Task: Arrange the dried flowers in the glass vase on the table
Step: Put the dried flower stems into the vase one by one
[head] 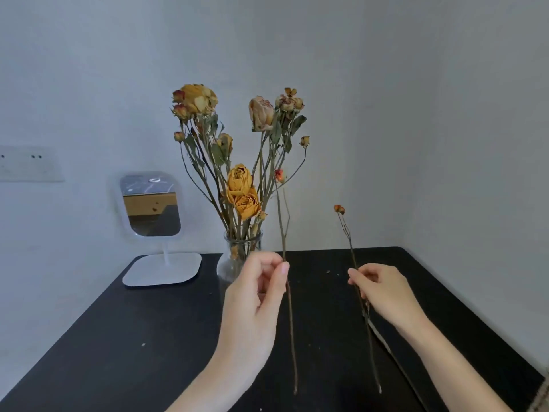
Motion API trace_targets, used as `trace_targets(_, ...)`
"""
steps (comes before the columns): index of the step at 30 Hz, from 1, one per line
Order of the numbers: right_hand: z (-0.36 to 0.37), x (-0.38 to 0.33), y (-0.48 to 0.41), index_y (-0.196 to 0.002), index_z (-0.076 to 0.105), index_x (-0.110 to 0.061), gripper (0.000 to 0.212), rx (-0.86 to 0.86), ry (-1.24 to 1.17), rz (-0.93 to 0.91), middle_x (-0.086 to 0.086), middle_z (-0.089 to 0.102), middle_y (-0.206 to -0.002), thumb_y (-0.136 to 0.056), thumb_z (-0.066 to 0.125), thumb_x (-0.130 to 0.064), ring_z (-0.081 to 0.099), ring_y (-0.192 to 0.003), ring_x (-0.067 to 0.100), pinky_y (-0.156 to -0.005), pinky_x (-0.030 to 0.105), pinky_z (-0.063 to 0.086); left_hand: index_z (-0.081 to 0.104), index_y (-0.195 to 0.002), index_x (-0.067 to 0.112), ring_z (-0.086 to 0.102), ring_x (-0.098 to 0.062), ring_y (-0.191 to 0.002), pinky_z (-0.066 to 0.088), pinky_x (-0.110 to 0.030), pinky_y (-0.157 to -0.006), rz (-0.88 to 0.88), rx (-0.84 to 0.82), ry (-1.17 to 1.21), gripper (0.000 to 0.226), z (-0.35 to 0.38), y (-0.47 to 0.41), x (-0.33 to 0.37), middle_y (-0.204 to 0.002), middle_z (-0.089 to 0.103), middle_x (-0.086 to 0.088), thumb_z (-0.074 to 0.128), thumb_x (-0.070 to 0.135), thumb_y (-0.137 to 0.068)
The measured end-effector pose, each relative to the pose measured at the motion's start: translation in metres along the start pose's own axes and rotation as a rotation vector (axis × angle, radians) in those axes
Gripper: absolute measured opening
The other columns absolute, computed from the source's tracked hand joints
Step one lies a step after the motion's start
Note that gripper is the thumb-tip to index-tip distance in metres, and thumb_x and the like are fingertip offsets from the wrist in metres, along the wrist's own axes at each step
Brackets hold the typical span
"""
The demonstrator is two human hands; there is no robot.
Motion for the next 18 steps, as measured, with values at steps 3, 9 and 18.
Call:
trace_targets(3, 0.008, -0.013, 0.003, -0.077, 0.065, -0.023, 0.019, -0.017, -0.004, -0.038, -0.003, 0.061, -0.067, -0.091, 0.055, -0.030, 0.057, -0.064, 0.007, -0.055, 0.016, 0.037, 0.054, -0.089, 0.035, 0.052, 0.001, -0.056, 0.036, -0.004, -0.050, 0.083, 0.130, -0.032, 0.018, -0.036, -0.001, 0.013, -0.070, 0.059, 0.016, 0.044, 0.048, -0.081)
trace_targets(9, 0.020, -0.030, 0.009, -0.079, 0.064, -0.021, 0.017, -0.020, -0.002, -0.088, -0.001, 0.063, -0.070, -0.091, 0.055, -0.027, 0.059, -0.067, 0.009, -0.055, 0.014, 0.037, 0.047, -0.085, 0.047, 0.049, -0.002, -0.055, 0.036, -0.010, -0.050, 0.235, 0.342, -0.100, 0.013, -0.090, -0.024, 0.037, -0.072, 0.058, 0.017, 0.043, 0.037, -0.093)
trace_targets(18, 0.026, -0.035, 0.013, -0.080, 0.066, -0.016, 0.017, -0.011, -0.008, -0.101, -0.001, 0.061, -0.065, -0.090, 0.056, -0.026, 0.058, -0.063, 0.010, -0.056, 0.017, 0.038, 0.045, -0.086, 0.039, 0.042, -0.003, -0.052, 0.033, -0.019, -0.048, 0.347, 0.456, 0.005, 0.018, -0.101, -0.060, 0.067, -0.071, 0.059, 0.017, 0.043, 0.024, -0.095)
Point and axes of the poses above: each hand's wrist, its own y-axis away from the middle knuckle, its own z-axis out of the palm, x = y × z, the point moved 6 cm from there along -y, towards the middle knuckle
